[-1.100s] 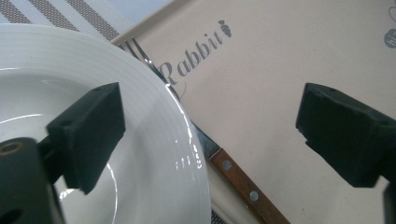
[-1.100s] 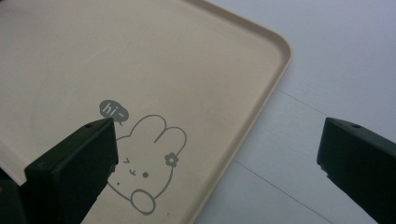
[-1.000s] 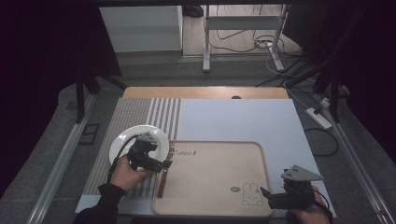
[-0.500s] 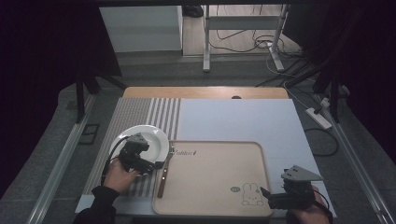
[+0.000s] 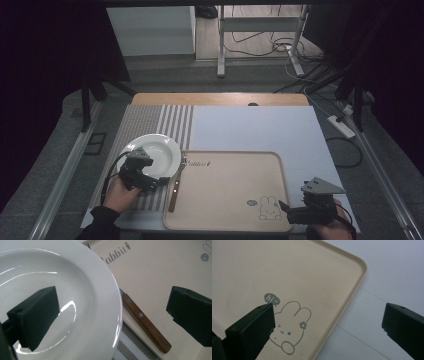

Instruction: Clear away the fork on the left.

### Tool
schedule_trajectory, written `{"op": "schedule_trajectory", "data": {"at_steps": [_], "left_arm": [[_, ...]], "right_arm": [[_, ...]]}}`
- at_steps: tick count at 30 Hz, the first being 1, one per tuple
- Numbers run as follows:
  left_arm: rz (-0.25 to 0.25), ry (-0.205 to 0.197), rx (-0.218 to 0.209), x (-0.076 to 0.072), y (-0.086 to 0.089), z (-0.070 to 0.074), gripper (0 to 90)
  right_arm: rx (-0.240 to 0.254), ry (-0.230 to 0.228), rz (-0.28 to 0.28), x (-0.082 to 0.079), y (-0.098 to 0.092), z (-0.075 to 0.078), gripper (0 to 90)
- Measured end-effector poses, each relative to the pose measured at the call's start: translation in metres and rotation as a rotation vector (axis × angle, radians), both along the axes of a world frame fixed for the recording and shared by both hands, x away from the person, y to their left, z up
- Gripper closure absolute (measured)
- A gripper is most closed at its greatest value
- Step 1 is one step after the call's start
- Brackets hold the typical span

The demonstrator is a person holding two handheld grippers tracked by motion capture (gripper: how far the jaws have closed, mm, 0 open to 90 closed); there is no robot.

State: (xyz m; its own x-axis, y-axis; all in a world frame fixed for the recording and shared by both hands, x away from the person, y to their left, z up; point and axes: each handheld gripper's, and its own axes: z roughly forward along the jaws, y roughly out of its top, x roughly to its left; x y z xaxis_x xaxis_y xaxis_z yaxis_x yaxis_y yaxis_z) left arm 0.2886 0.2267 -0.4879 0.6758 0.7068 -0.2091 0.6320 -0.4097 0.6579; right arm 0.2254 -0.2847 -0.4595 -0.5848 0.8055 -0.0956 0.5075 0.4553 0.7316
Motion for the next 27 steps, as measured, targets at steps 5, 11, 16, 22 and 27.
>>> {"op": "schedule_trajectory", "data": {"at_steps": [5,11,16,22,27], "left_arm": [[0.019,0.000,-0.008,-0.011,0.008,0.000,0.0],[0.045,-0.007,-0.011,-0.022,0.016,0.001,0.0],[0.061,-0.004,-0.019,-0.030,0.021,0.000,0.0],[0.079,-0.002,-0.025,-0.037,0.027,-0.001,0.0],[0.091,0.000,-0.016,-0.043,0.031,-0.002,0.0]], "right_arm": [[-0.001,0.000,0.000,0.000,0.000,0.000,0.0],[-0.006,-0.001,-0.001,-0.001,0.000,0.000,0.0],[-0.006,-0.002,-0.001,-0.001,0.000,0.000,0.0],[-0.005,-0.002,-0.001,-0.001,0.000,0.000,0.0],[-0.006,-0.003,-0.002,-0.001,0.000,0.000,0.0]]}}
